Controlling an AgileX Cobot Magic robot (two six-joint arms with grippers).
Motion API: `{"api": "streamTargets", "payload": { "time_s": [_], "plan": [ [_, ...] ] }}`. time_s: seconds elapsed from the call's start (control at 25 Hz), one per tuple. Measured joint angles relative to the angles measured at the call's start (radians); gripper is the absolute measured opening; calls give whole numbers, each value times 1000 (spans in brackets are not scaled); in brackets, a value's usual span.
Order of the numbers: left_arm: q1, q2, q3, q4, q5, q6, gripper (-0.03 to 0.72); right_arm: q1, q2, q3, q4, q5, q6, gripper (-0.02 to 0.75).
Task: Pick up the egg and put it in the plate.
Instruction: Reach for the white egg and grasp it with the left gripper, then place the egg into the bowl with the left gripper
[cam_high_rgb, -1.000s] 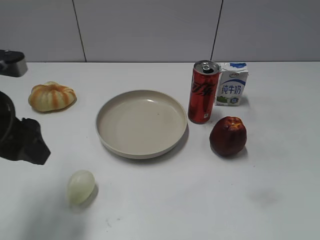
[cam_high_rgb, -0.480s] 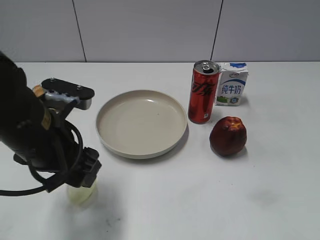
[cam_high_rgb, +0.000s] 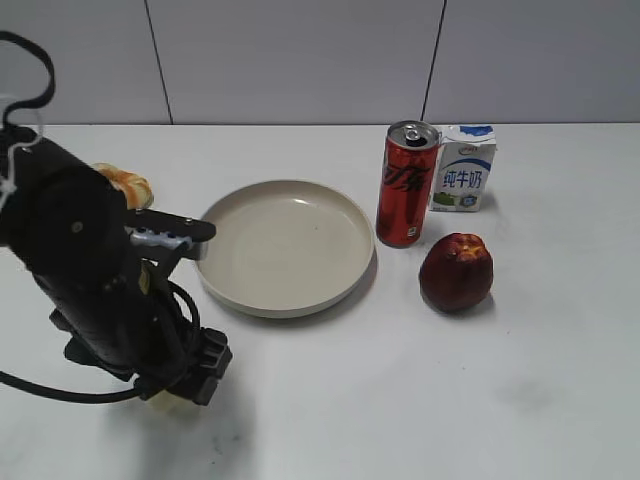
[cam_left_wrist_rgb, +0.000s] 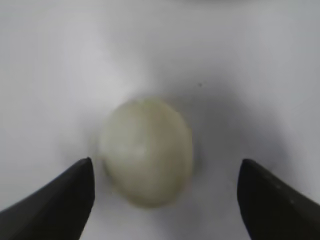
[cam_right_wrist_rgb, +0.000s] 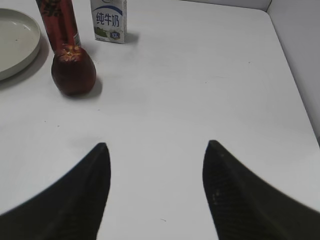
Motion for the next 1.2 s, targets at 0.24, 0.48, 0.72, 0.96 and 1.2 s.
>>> {"api": "streamTargets", "payload": {
  "time_s": [0.24,0.48,0.72,0.96,1.2],
  "plan": [
    [31,42,0,-5,-8,-7,641,0,0,0,0,0,0,447],
    [32,43,0,-40,-38,-10,449,0,0,0,0,0,0,447],
    [32,43,-8,-44,-24,-10,428,0,0,0,0,0,0,447],
    [32,36,-155,17,128,18,428,0,0,0,0,0,0,447],
    [32,32,-370,36,133,110,428,0,0,0,0,0,0,447]
  ]
}}
